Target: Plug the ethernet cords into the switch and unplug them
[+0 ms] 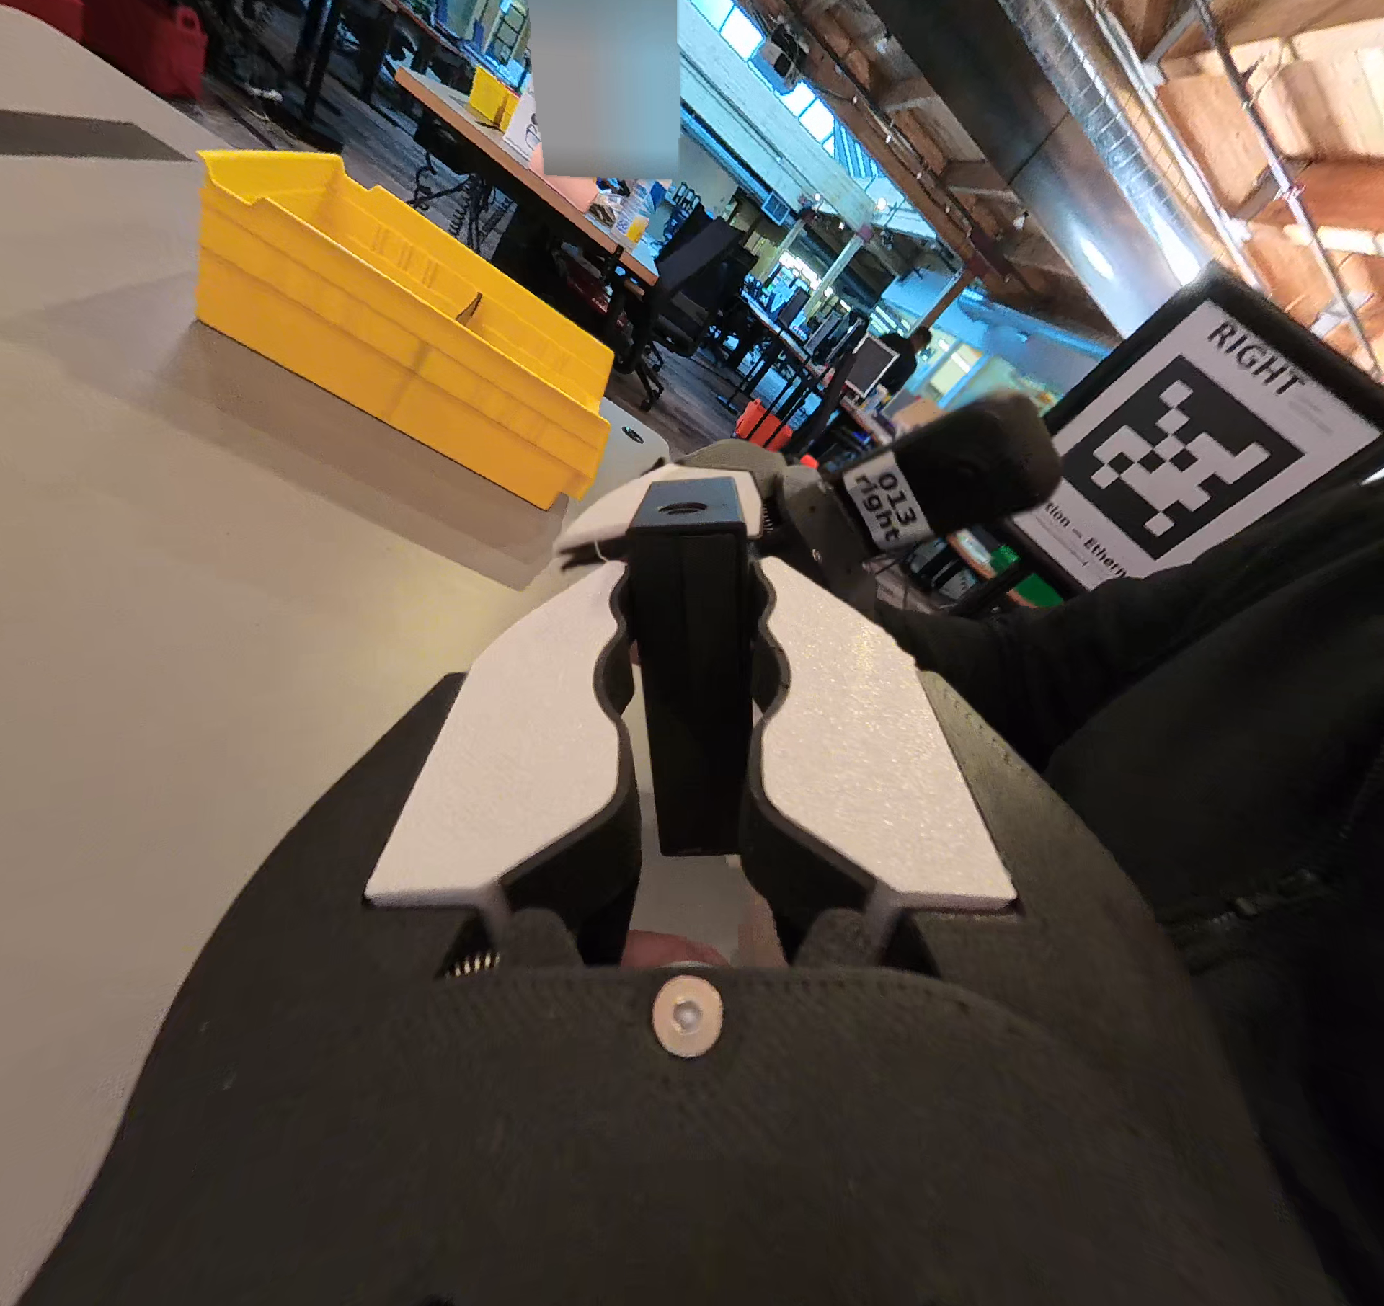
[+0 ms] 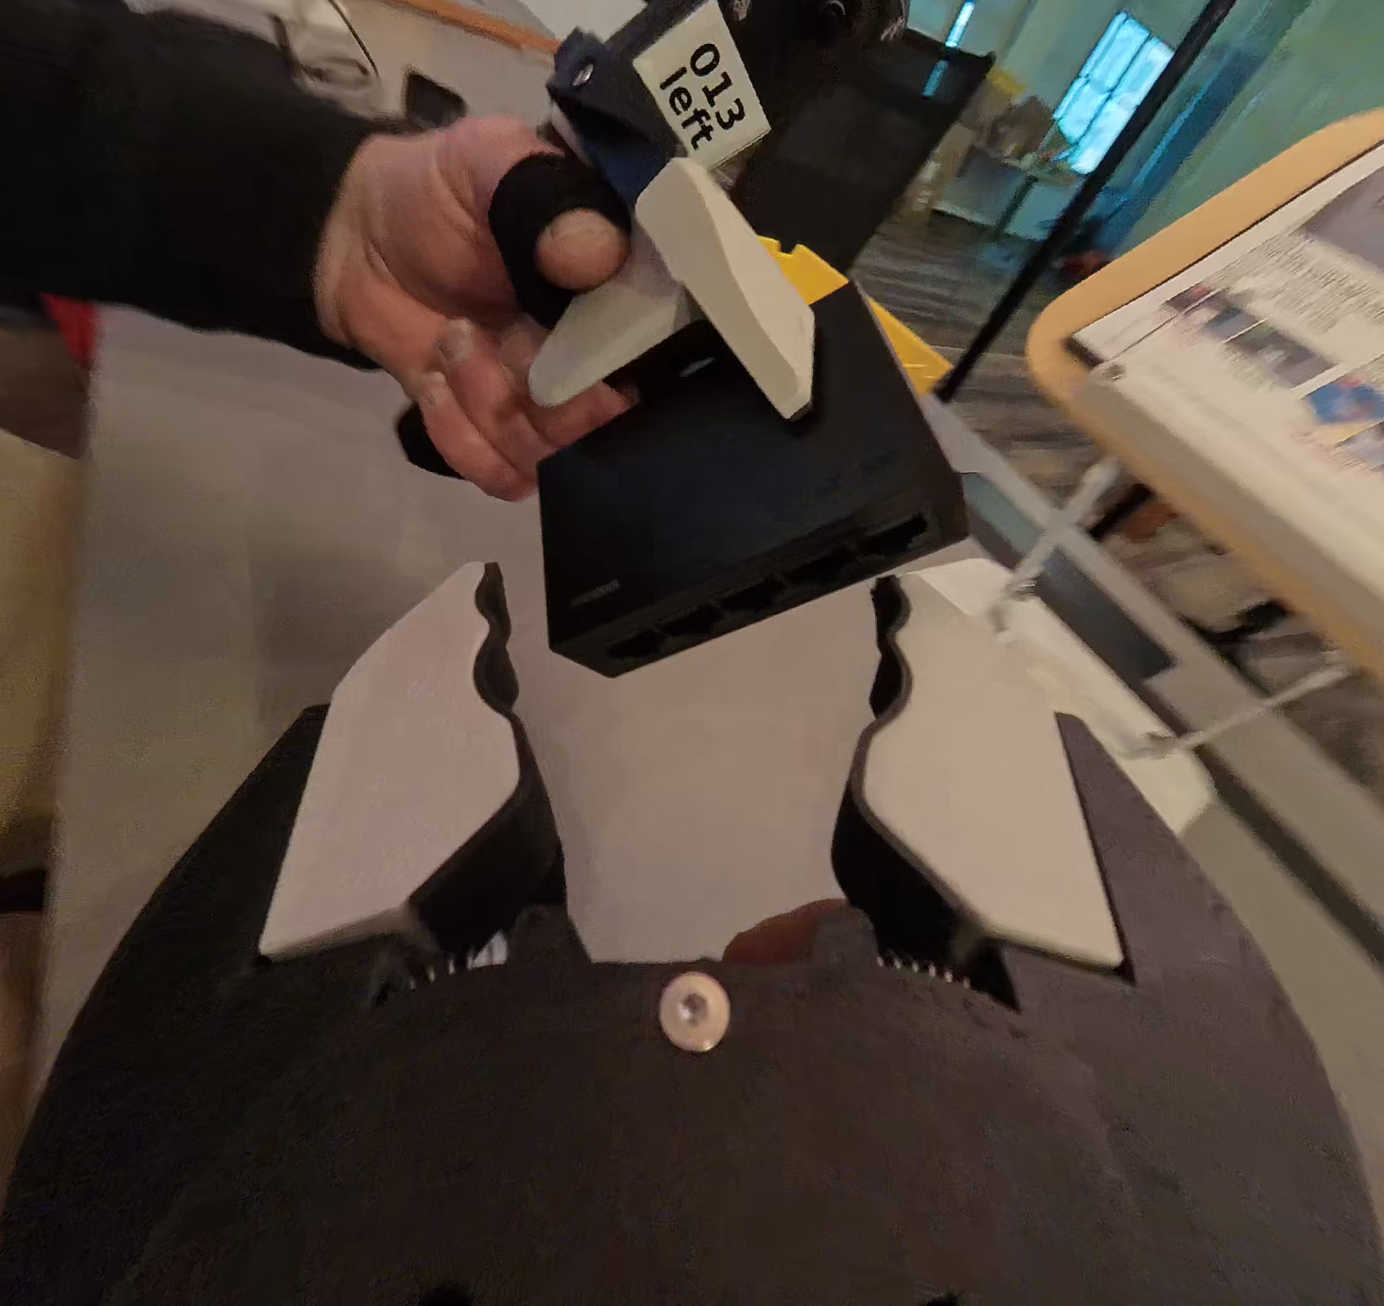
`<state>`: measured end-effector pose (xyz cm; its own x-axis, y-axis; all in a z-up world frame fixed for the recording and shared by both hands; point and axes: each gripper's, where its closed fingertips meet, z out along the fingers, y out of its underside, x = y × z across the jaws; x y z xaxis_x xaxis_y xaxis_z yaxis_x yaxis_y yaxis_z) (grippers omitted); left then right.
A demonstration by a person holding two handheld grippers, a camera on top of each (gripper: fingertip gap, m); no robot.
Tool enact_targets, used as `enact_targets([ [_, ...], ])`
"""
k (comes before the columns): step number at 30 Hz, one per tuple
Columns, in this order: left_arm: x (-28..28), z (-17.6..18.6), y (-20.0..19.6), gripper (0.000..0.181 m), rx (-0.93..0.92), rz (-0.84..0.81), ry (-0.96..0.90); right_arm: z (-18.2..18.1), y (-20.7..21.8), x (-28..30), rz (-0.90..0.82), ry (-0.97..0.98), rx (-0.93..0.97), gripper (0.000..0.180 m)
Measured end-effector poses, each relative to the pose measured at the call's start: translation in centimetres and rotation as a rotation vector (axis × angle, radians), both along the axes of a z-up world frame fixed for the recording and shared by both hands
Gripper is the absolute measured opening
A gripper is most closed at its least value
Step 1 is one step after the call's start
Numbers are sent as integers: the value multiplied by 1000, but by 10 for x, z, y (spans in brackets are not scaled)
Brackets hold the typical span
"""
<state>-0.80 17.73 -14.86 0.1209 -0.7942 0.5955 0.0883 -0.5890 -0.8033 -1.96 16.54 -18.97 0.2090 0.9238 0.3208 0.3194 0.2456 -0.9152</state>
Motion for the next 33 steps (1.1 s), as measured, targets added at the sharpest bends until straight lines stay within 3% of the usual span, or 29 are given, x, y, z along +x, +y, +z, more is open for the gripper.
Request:
enact_targets([
  [6, 2, -2, 1, 27, -108, -8, -45, 0, 13, 5, -100, -116, 313, 115],
  [12, 7, -9, 0, 27, -172, -18, -52, 6, 12, 3, -140, -200, 527, 111],
  [27, 6, -11, -7, 27, -288, -138, -201, 11, -1, 0, -58, -145, 426, 105],
  [33, 9, -12, -6, 27, -214, -94, -83, 8, 2, 5, -59, -137, 412, 101],
])
